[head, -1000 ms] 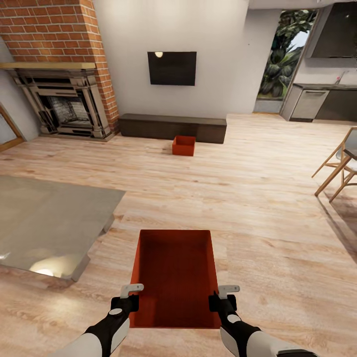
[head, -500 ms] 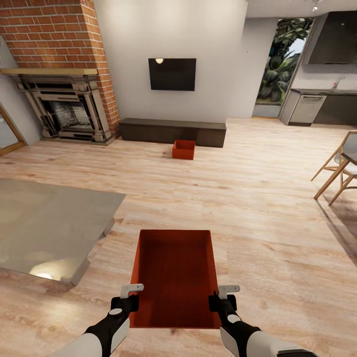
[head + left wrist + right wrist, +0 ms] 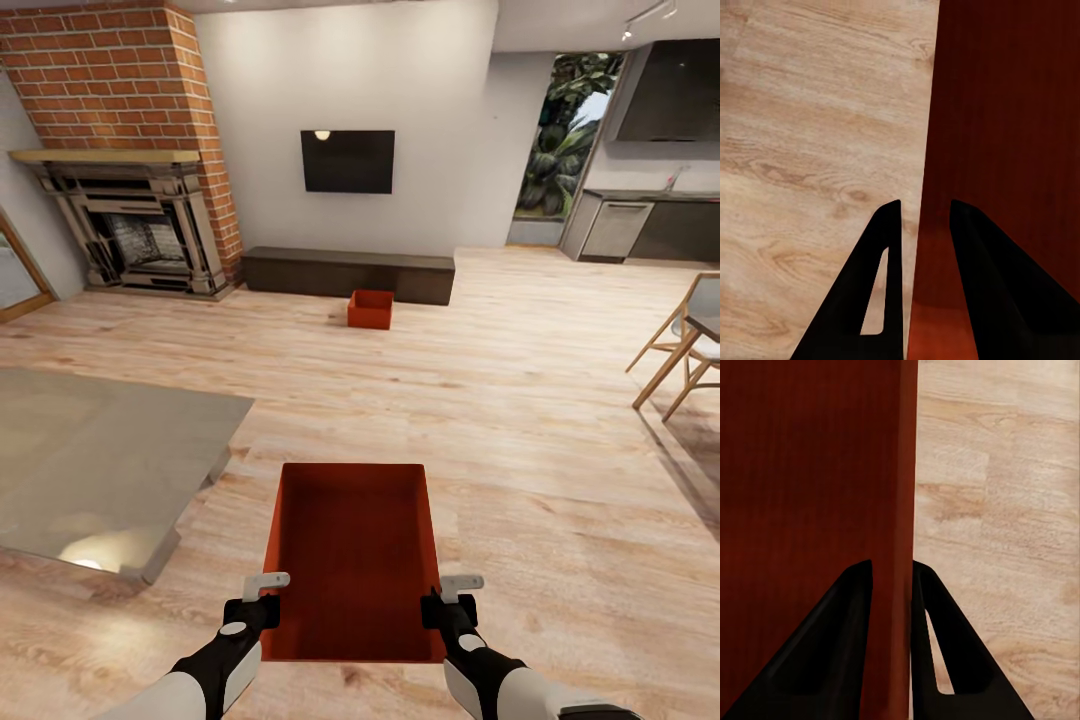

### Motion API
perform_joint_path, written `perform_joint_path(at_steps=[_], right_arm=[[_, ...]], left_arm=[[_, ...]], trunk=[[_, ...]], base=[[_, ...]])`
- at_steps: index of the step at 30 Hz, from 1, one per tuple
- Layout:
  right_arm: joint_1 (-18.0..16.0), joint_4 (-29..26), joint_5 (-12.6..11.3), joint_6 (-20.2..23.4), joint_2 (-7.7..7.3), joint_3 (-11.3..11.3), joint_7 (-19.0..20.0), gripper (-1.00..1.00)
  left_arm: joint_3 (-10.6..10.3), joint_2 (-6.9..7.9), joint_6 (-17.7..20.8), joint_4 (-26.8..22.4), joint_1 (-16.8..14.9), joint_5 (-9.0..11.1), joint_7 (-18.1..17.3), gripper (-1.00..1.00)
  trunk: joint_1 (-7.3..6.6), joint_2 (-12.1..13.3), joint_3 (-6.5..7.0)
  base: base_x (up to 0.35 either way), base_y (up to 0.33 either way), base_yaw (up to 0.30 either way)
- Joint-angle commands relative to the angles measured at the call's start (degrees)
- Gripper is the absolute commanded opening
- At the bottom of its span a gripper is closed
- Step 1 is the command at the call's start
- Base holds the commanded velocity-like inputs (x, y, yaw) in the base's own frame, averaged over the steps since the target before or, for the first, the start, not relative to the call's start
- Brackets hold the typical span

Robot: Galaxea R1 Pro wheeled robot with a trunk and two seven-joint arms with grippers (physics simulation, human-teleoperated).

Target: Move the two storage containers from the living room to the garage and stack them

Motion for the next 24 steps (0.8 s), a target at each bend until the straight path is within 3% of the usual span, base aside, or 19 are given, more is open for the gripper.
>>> perform_joint_path(at_steps=[1, 24], right_arm=[[-0.1, -0.1, 1.8, 0.1, 0.03, -2.1, -0.3, -1.00], [0.0, -0.1, 1.8, 0.1, 0.03, -2.1, -0.3, -1.00]], left_arm=[[1.0, 0.03, -0.3, 0.2, 0.0, 0.2, 0.8, -1.00], [1.0, 0.01, -0.3, 0.2, 0.0, 0.2, 0.8, -1.00]], trunk=[[0.01, 0.0, 0.04], [0.01, 0.0, 2.18]], base=[[0.000, 0.000, 0.000], [0.000, 0.000, 0.000]])
